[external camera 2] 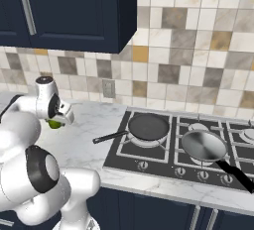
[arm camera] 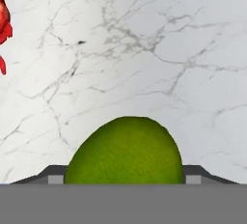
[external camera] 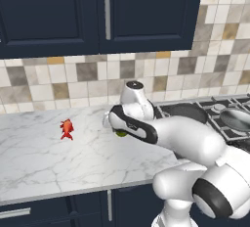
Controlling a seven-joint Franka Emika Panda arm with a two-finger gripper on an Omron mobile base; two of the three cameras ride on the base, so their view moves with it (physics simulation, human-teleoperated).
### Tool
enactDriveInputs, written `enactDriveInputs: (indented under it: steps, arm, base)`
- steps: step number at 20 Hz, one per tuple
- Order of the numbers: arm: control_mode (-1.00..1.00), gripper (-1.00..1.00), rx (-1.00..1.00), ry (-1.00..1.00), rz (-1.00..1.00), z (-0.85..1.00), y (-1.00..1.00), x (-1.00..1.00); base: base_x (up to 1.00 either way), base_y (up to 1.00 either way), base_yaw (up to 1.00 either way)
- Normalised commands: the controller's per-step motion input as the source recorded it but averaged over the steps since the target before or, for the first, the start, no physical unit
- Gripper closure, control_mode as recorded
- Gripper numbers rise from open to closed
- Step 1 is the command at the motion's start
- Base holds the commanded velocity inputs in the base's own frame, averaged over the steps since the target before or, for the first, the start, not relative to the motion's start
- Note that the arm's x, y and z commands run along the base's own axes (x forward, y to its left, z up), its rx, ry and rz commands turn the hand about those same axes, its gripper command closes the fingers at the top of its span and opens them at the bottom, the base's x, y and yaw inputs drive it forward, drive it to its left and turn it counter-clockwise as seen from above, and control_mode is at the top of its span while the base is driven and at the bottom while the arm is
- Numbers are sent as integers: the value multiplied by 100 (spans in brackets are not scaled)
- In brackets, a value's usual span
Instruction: Place both pans onto different burners. Then place the lime and the fish on different pans.
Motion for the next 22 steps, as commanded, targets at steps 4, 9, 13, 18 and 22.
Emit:
enactDriveInputs:
  steps: [4, 9, 13, 18, 22]
  arm:
    - [-100, 100, -1, 6, -7, 37, -21, -21]
    - [-100, 100, 0, 11, -8, 43, -35, -17]
    - [-100, 100, 0, 6, -3, 25, -53, -29]
    - [-100, 100, 0, 2, -1, 14, -62, -9]
    - [-100, 100, -1, 2, 0, 17, -66, 0]
  base:
    - [0, 0, 0]
    - [0, 0, 0]
    - [0, 0, 0]
    - [0, 0, 0]
    - [0, 0, 0]
